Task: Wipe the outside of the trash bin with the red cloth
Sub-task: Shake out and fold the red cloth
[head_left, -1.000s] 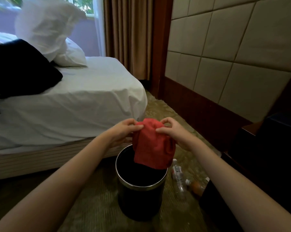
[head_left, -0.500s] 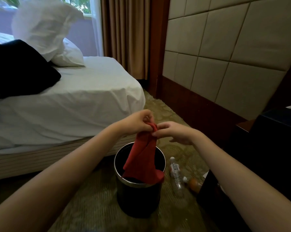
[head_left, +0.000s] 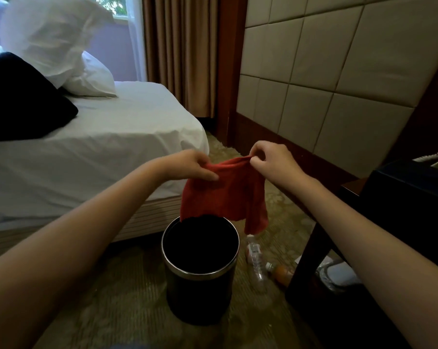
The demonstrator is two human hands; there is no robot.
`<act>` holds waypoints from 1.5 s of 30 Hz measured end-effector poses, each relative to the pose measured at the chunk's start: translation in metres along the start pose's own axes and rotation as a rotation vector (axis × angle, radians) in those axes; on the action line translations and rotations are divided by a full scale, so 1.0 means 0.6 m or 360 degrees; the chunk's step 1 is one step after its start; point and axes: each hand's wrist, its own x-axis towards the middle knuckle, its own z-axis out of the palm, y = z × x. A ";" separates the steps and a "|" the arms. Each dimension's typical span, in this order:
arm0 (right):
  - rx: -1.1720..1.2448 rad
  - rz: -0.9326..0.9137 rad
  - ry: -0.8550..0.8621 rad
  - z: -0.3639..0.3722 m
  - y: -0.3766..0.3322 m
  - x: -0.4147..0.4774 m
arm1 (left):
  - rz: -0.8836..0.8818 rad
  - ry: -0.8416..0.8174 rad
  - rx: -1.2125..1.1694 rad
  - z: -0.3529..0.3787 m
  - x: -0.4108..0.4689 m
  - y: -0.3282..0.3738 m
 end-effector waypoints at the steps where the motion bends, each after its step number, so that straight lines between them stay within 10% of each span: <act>1: -0.0069 -0.0011 0.0032 -0.001 0.005 0.001 | 0.0014 0.0004 -0.0102 -0.006 -0.001 0.004; 8: -0.0426 0.0108 -0.0071 0.030 0.028 -0.019 | 0.0051 -0.0047 -0.0625 -0.028 0.004 0.032; 18: 0.0688 0.0371 -0.0547 0.113 0.033 -0.054 | 0.0016 0.0117 -0.0862 -0.075 -0.008 0.037; 26: 0.0557 0.0468 -0.0600 0.127 0.070 -0.066 | -0.0098 0.0280 -0.1275 -0.113 -0.023 0.006; 36: 0.1035 0.0345 -0.0748 0.192 -0.042 -0.064 | -0.0030 -0.0080 -0.1085 -0.130 -0.026 0.022; 45: 0.0573 0.0495 -0.0447 0.172 0.030 -0.051 | -0.0301 0.0135 -0.0479 -0.146 -0.057 -0.040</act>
